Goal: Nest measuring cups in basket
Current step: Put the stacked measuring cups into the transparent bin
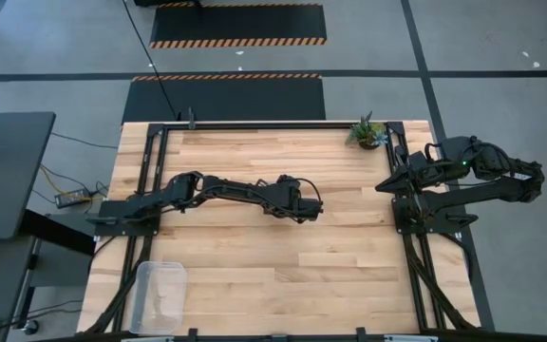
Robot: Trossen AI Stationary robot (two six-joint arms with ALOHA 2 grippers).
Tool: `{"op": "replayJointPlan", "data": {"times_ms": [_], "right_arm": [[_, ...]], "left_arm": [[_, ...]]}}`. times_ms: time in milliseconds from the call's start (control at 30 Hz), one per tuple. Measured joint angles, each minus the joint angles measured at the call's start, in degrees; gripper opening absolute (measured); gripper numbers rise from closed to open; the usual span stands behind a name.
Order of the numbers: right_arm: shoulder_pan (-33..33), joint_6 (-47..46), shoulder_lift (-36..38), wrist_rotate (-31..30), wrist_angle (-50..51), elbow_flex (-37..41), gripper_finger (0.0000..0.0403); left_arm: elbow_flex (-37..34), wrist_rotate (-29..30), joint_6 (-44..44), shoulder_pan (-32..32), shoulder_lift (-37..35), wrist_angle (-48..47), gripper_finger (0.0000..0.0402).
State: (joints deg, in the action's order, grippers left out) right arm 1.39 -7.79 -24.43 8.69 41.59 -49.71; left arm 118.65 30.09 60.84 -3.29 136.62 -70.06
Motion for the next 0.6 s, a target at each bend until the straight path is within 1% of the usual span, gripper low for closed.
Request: {"op": "replayJointPlan", "data": {"times_ms": [233,600], "right_arm": [[0.0,0.0,0.0,0.0,0.0,0.0,0.0017],[0.0,0.0,0.0,0.0,0.0,0.0,0.0017]], "left_arm": [[0.1,-0.3,0.0,0.0,-0.1,0.0,0.0078],[0.1,-0.4,-0.1,0.0,-0.2,-0.1,0.0077]]}}
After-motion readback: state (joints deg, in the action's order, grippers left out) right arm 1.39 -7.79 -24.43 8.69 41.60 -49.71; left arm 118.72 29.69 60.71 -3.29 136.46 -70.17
